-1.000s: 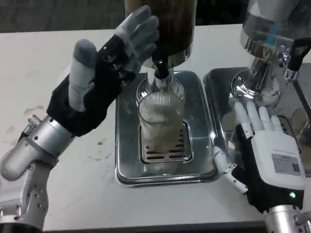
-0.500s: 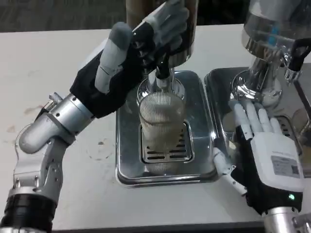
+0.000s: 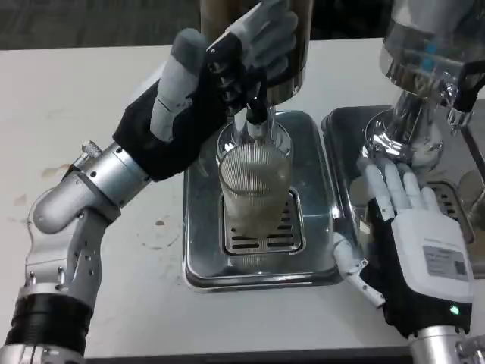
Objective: Grasp the cup under the faucet to collect the drink, then remove the cup.
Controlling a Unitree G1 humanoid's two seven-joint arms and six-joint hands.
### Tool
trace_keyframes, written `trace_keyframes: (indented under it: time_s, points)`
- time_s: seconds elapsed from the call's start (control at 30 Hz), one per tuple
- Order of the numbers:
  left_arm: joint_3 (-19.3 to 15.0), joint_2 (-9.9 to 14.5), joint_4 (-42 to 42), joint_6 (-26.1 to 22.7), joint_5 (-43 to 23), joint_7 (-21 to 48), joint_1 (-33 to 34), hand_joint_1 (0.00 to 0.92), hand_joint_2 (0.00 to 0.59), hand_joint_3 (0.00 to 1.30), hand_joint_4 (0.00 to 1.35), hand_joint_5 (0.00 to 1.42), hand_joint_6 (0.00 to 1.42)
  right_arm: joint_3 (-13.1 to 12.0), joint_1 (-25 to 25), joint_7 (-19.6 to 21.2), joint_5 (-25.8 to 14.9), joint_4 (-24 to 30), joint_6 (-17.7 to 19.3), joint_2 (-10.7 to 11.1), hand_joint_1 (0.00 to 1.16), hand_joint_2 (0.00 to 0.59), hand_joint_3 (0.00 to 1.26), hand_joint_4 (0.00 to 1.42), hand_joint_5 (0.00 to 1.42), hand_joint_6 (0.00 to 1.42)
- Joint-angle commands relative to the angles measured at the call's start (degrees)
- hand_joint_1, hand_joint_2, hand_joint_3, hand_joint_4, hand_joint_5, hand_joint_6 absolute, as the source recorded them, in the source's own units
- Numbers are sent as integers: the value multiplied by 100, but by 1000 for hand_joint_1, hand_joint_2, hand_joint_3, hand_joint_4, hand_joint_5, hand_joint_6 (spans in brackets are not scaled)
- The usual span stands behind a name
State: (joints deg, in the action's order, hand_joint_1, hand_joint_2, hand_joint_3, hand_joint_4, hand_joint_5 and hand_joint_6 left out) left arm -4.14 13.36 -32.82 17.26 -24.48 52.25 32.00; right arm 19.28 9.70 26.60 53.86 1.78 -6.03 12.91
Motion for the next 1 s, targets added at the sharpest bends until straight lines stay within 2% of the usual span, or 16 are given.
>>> trace_keyframes:
  time_s: [0.03,0.37,0.73,1.0]
  points:
    - [70,-6,-81,-73,158,127,51,0,50,0,0,0,0,-31,6,41,-34,39,2,1,92,490,44,0,0,17]
    - [456,49,483,173,627,149,-214,0,47,0,0,0,0,-45,8,31,-67,36,-5,2,94,494,44,0,0,17]
    - [935,535,1171,635,1590,-207,-422,0,47,0,0,0,0,-42,-34,38,-114,7,-1,7,93,489,44,0,0,17]
    - [1189,775,1429,836,2029,-542,-471,0,47,0,0,0,0,-36,-51,64,-138,-30,9,6,91,485,44,0,0,17]
